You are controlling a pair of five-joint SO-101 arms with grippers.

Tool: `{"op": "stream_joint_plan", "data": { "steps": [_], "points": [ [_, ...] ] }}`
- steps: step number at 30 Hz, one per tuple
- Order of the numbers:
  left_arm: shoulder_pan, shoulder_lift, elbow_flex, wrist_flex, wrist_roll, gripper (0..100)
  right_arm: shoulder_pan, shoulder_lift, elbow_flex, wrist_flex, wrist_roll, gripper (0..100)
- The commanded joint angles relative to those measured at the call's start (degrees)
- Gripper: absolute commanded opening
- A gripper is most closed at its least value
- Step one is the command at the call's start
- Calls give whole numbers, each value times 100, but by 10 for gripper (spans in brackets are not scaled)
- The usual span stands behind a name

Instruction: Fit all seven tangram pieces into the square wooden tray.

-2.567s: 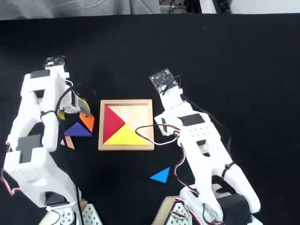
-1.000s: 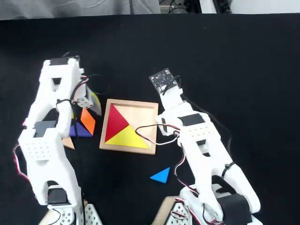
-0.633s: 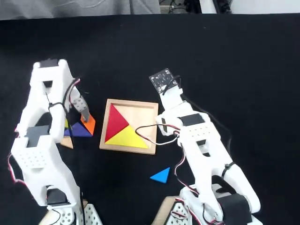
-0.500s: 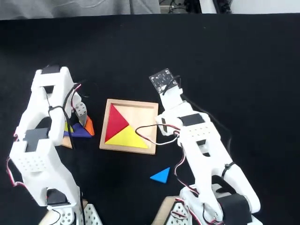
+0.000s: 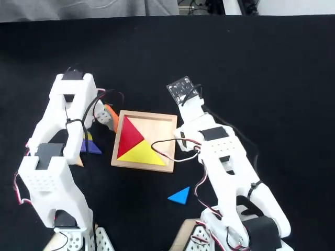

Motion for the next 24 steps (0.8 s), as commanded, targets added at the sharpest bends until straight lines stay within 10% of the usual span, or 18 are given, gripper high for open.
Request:
{"op": "stream_joint_plan", "data": {
  "steps": [1,24],
  "points": [
    [48,-281,-523,-9,-9,253,62,57,-13,-88,0,12],
    [163,1204,-1763,-431,519,253,53,57,-13,-88,0,12]
  ]
}}
